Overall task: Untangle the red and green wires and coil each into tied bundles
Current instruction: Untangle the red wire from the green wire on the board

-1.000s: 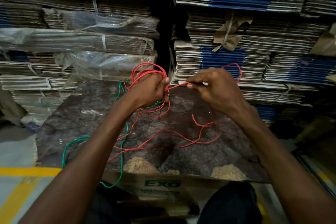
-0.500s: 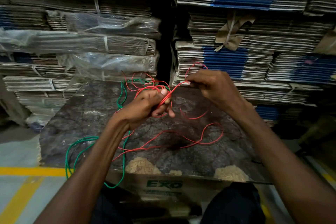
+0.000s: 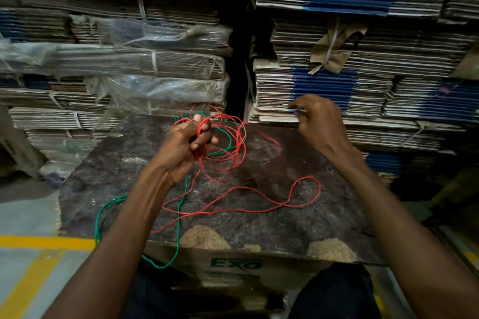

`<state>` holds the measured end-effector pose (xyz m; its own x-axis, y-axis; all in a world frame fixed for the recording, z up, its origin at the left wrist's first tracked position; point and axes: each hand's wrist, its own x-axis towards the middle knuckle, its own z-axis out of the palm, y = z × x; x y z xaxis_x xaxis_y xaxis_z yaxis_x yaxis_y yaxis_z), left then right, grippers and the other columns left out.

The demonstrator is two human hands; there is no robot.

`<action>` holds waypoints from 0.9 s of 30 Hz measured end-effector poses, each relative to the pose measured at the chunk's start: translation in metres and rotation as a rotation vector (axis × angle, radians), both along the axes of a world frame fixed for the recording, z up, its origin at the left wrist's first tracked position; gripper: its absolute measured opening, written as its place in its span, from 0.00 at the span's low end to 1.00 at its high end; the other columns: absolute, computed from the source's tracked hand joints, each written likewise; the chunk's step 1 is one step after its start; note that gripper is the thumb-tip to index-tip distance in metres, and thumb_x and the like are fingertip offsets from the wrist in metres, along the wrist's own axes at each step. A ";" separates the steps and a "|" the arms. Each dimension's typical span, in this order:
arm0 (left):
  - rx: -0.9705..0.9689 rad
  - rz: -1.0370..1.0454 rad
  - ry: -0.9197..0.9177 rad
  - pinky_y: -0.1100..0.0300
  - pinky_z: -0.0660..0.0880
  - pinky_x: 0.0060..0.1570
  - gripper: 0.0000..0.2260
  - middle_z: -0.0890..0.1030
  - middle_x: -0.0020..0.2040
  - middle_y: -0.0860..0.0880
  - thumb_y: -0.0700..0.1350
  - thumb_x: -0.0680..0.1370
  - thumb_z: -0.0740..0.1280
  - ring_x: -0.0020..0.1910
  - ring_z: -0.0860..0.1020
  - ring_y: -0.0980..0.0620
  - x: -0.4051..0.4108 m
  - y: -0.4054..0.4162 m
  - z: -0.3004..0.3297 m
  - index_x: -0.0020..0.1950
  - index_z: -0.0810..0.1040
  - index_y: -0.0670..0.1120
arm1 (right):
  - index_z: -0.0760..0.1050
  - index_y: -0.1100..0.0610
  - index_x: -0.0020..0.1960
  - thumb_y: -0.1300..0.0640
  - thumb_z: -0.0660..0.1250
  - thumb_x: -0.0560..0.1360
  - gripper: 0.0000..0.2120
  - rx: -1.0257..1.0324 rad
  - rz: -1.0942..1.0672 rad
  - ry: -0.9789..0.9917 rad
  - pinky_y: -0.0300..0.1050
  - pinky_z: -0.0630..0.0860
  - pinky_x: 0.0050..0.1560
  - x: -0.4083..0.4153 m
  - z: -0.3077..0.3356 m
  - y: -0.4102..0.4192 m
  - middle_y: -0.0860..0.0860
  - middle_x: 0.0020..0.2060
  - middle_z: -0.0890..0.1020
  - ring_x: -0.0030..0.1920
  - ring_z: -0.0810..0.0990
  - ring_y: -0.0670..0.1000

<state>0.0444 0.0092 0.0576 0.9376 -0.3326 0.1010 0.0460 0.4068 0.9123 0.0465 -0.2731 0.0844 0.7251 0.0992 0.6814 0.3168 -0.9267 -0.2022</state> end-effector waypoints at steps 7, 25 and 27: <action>0.045 0.009 -0.040 0.54 0.71 0.48 0.15 0.64 0.21 0.53 0.47 0.84 0.52 0.32 0.76 0.53 0.002 -0.004 0.007 0.40 0.69 0.45 | 0.81 0.62 0.53 0.65 0.70 0.75 0.08 0.773 0.518 0.421 0.40 0.76 0.47 -0.022 -0.010 0.088 0.53 0.43 0.83 0.42 0.80 0.46; 0.120 -0.070 -0.136 0.47 0.66 0.53 0.15 0.63 0.21 0.54 0.49 0.83 0.52 0.30 0.74 0.54 -0.004 0.004 0.030 0.40 0.69 0.46 | 0.82 0.51 0.41 0.56 0.72 0.73 0.02 0.798 0.256 0.231 0.51 0.76 0.40 0.010 -0.024 0.093 0.55 0.36 0.84 0.36 0.78 0.49; 0.102 -0.084 -0.129 0.48 0.69 0.53 0.15 0.63 0.22 0.54 0.49 0.83 0.52 0.31 0.71 0.52 -0.004 0.005 0.032 0.40 0.69 0.46 | 0.82 0.49 0.42 0.54 0.73 0.71 0.01 0.735 0.206 0.178 0.50 0.76 0.43 0.010 -0.022 0.087 0.53 0.38 0.84 0.38 0.80 0.49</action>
